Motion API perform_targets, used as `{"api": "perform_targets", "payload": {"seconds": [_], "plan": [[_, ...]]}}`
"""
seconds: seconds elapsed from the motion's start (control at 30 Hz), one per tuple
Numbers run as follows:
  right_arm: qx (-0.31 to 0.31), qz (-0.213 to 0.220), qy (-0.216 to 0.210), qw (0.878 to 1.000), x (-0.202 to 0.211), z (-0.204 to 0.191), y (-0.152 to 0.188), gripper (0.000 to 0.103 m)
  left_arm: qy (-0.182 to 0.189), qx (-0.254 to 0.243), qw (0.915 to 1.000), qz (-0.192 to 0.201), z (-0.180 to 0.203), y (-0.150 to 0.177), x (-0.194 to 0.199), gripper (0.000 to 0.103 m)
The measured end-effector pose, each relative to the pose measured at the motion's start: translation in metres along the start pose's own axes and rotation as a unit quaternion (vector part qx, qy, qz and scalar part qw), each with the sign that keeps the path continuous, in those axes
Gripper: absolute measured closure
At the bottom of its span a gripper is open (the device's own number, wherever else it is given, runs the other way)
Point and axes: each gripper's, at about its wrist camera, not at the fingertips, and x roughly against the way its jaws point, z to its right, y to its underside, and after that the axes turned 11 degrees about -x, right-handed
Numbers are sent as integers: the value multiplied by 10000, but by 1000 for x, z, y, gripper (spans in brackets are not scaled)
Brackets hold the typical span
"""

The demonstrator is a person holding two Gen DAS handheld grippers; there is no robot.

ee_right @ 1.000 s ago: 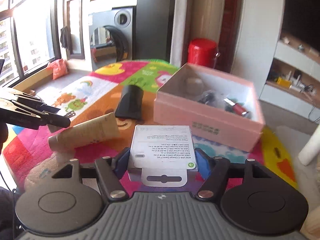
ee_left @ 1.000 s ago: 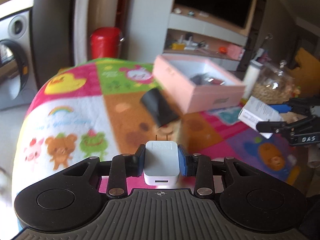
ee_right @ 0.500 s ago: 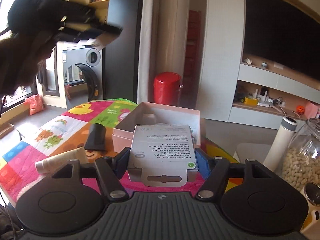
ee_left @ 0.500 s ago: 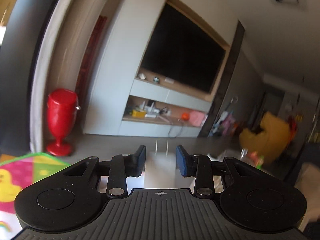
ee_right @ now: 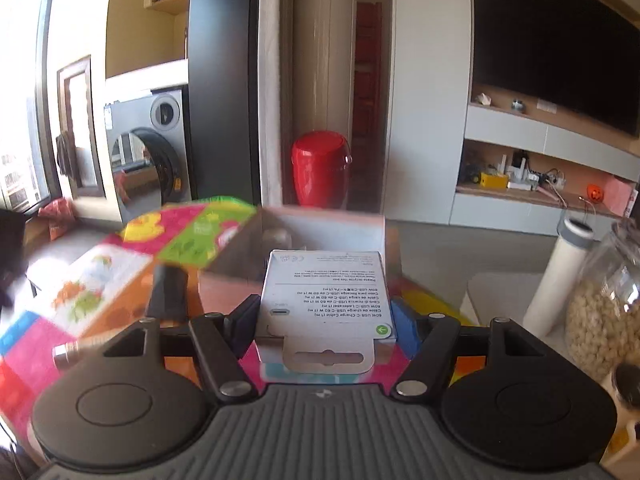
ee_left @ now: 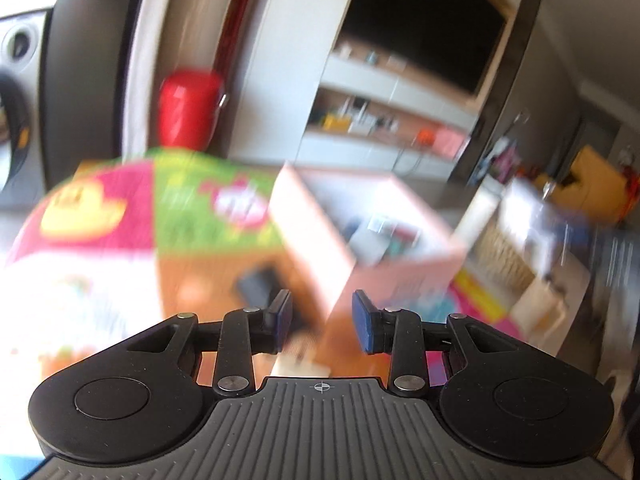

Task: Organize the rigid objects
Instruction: 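Carry the charger and packaged box into the pink box and open both grippers, then grasp the black nozzle with the right gripper while the left moves to the beige tube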

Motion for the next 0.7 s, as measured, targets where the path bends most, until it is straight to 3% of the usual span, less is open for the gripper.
{"api": "perform_targets", "payload": {"seconds": [0.17,0.2,0.3,0.5,0.7], "plan": [[-416,379,-183,9982,-37,-10,-103,32,-148,89,9997,-144,-8,22,0,67],[-394,392,-141,9984,-48,-15,-118,27,-253,-10,9996,-147,-9,25,1,67],[-232,391,212,9987,-72,-26,-144,26,-452,-297,9984,-184,-6,42,8,67],[-248,148,163,9995,-73,-30,-114,25,-85,-347,9982,-484,-9,65,8,67],[69,-484,54,9988,-79,-45,-59,25,-261,-645,9956,-622,4,72,-3,64]]}}
